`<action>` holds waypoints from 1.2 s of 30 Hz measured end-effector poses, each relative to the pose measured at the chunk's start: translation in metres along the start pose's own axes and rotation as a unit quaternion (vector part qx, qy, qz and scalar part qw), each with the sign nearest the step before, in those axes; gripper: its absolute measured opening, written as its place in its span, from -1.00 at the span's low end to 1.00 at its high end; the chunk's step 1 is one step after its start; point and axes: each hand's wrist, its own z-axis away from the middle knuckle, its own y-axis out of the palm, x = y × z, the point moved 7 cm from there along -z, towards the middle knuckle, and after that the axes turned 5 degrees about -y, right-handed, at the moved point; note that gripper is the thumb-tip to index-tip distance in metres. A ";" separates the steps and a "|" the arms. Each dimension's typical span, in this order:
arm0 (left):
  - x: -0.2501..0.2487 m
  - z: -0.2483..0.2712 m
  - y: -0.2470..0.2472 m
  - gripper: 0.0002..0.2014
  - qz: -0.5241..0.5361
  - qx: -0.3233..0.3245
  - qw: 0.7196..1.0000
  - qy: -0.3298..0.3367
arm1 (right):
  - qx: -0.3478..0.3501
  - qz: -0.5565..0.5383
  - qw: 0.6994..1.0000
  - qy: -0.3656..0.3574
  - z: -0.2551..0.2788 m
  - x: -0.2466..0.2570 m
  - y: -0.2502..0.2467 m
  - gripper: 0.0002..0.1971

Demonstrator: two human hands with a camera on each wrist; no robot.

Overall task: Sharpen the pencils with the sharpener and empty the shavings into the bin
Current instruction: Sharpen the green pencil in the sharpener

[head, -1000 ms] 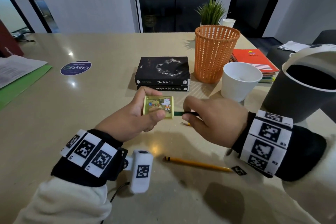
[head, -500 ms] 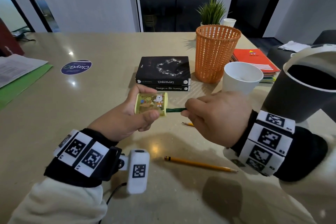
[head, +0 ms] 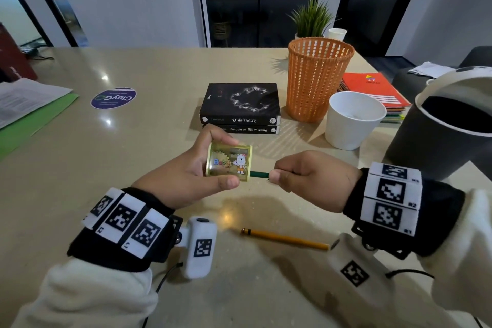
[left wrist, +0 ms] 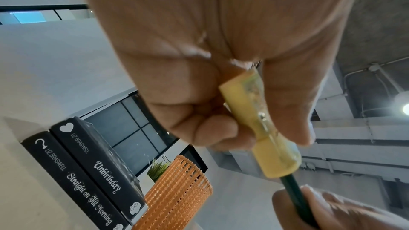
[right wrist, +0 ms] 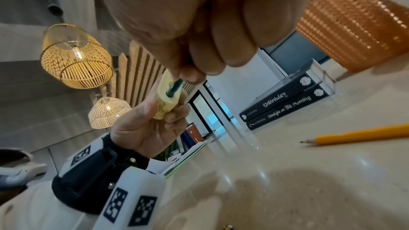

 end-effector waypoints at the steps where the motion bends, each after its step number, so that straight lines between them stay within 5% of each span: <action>1: 0.000 -0.001 0.000 -0.56 0.002 0.002 1.000 0.003 | 0.004 -0.013 1.000 0.006 0.000 -0.001 0.001 -0.62; 16: 0.008 -0.002 0.001 -0.58 0.017 0.004 1.000 0.001 | 0.040 -0.051 0.997 0.045 0.004 -0.007 0.010 -0.58; 21: 0.012 -0.005 -0.008 -0.44 0.057 -0.005 0.998 -0.024 | -0.068 0.224 0.969 -0.079 0.007 0.021 0.001 -0.70; 28: 0.021 -0.006 -0.008 -0.20 0.102 0.002 0.993 -0.065 | -0.179 0.325 0.903 -0.215 0.013 0.043 -0.006 -0.76; 36: 0.021 -0.003 -0.006 -0.44 0.055 0.028 0.996 -0.057 | -0.118 0.226 0.954 -0.160 0.008 0.030 -0.004 -0.64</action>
